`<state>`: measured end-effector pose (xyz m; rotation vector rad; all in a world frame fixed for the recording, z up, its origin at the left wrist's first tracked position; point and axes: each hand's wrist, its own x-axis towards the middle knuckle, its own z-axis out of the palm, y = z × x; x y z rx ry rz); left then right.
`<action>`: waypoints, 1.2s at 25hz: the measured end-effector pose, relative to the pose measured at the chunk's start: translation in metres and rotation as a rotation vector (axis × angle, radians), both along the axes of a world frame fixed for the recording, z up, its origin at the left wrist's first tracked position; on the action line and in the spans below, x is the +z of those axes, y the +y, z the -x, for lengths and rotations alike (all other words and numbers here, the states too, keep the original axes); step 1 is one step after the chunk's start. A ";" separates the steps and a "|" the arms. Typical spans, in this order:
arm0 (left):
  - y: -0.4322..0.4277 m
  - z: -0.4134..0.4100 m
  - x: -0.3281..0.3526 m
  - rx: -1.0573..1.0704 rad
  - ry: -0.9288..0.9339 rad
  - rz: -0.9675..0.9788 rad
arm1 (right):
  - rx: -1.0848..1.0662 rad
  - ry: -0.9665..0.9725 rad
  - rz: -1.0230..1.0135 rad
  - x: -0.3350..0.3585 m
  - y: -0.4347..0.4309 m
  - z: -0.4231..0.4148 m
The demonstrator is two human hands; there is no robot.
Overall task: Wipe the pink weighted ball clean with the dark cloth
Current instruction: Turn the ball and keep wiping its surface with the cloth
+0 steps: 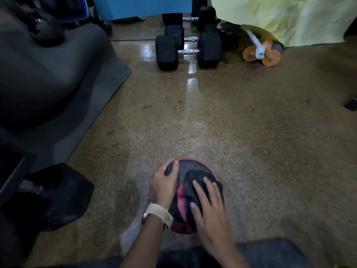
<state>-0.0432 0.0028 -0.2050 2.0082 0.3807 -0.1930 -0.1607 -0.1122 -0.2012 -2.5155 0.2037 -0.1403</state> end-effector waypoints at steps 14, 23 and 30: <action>0.006 0.007 -0.010 0.100 -0.083 0.013 | -0.210 0.008 -0.534 -0.022 -0.025 -0.035; 0.002 0.016 0.002 0.046 -0.058 -0.003 | 0.066 -0.076 -0.031 0.006 -0.005 -0.051; 0.030 0.007 -0.024 0.169 0.156 0.245 | -0.301 0.697 -1.179 -0.021 -0.083 -0.112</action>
